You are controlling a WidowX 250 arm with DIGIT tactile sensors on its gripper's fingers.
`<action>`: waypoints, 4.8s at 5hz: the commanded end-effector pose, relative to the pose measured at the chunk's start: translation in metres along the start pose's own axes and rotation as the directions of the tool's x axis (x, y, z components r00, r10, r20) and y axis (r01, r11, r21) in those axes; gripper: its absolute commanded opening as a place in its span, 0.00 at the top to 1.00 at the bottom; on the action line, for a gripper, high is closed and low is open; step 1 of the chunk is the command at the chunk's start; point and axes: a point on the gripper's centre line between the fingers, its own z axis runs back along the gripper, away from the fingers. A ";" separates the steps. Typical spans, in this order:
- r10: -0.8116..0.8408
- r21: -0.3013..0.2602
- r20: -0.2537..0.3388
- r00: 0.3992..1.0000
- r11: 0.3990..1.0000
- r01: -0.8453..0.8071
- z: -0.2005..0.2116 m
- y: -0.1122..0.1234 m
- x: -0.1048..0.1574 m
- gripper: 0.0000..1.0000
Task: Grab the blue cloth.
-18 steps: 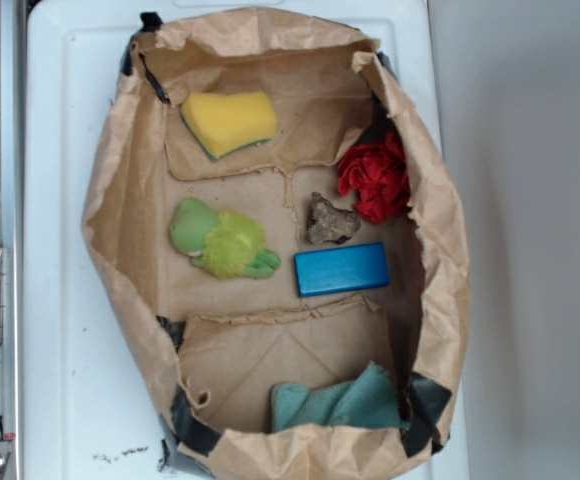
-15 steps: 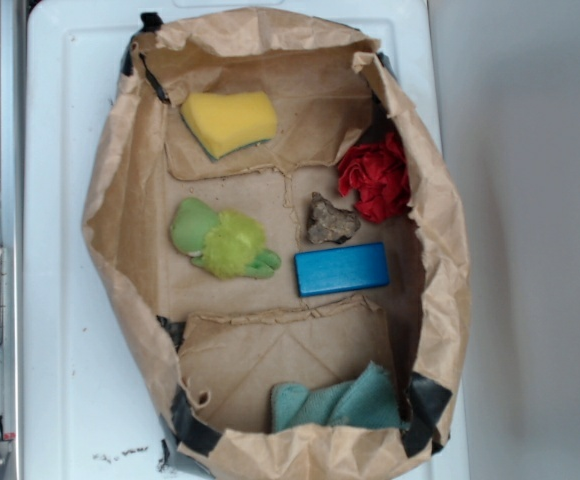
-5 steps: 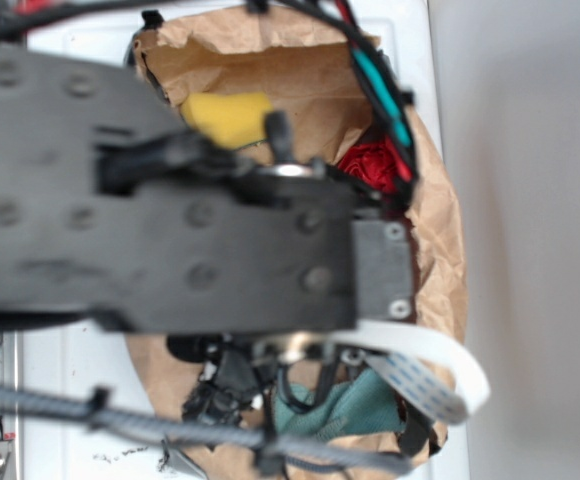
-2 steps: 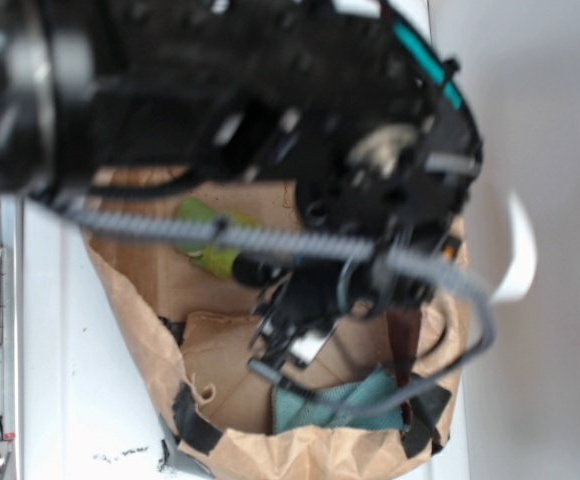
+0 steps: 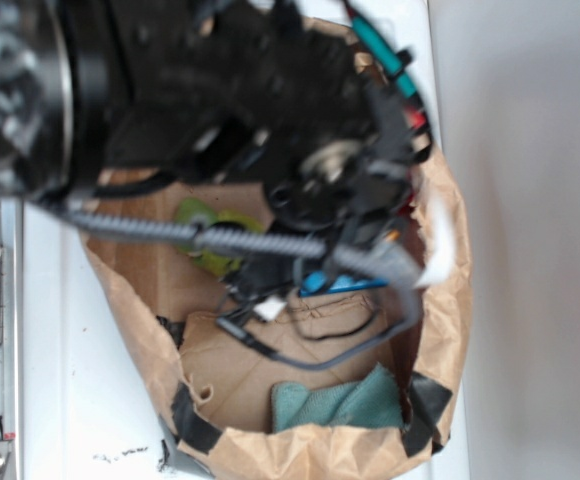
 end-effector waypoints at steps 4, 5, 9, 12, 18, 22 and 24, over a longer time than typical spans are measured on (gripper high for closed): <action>-0.163 -0.141 0.102 0.981 0.974 0.176 -0.034 -0.041 0.046 0.00; -0.157 -0.184 0.169 0.973 0.965 0.187 -0.036 -0.043 0.058 0.00; -0.104 -0.282 0.294 0.950 0.940 0.190 -0.016 -0.037 0.063 0.00; -0.109 -0.269 0.329 0.938 0.941 0.204 -0.022 -0.041 0.060 0.00; -0.247 -0.294 0.325 0.913 0.891 0.346 -0.051 -0.126 0.038 0.00; -0.199 -0.246 0.369 0.908 0.921 0.302 -0.057 -0.126 0.039 1.00; -0.175 -0.237 0.365 0.914 0.932 0.273 -0.044 -0.094 0.079 1.00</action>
